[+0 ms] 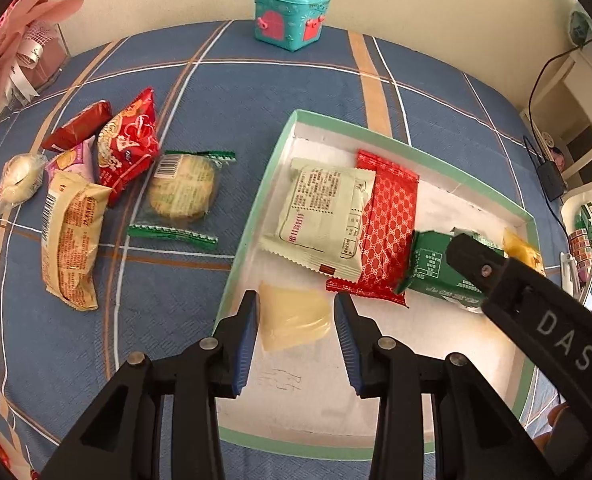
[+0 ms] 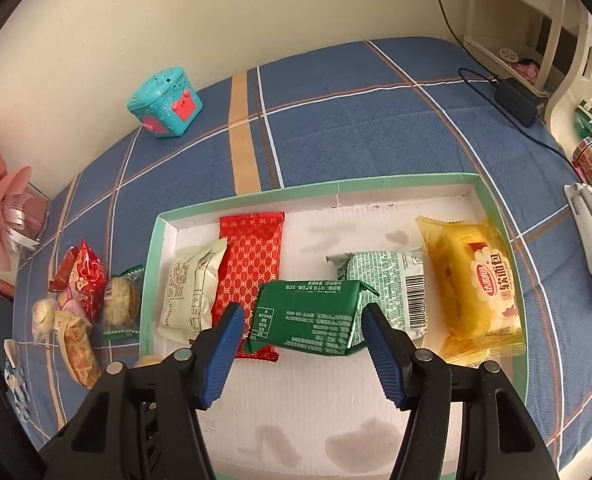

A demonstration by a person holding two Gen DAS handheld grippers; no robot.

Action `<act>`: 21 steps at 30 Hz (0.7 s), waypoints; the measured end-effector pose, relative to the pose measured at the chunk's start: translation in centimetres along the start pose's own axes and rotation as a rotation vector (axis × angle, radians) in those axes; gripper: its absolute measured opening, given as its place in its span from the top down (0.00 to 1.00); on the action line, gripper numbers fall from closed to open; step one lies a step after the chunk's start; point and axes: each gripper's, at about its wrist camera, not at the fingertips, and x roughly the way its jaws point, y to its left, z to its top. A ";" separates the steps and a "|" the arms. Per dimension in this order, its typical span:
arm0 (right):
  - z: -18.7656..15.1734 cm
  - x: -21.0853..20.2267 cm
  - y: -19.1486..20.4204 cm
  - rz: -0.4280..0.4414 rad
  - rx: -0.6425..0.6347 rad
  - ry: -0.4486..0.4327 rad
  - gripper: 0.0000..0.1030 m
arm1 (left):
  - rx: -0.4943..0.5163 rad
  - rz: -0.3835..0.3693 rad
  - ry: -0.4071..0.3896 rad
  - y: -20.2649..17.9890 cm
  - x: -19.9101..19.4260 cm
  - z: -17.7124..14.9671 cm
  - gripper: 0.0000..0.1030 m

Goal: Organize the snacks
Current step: 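Lower the jelly cup into the tray and open the left tool while the right tool releases the green pack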

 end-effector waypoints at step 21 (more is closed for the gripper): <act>-1.2 -3.6 1.1 -0.078 -0.053 -0.001 0.32 | -0.163 0.055 -0.044 5.7 -3.9 1.3 0.30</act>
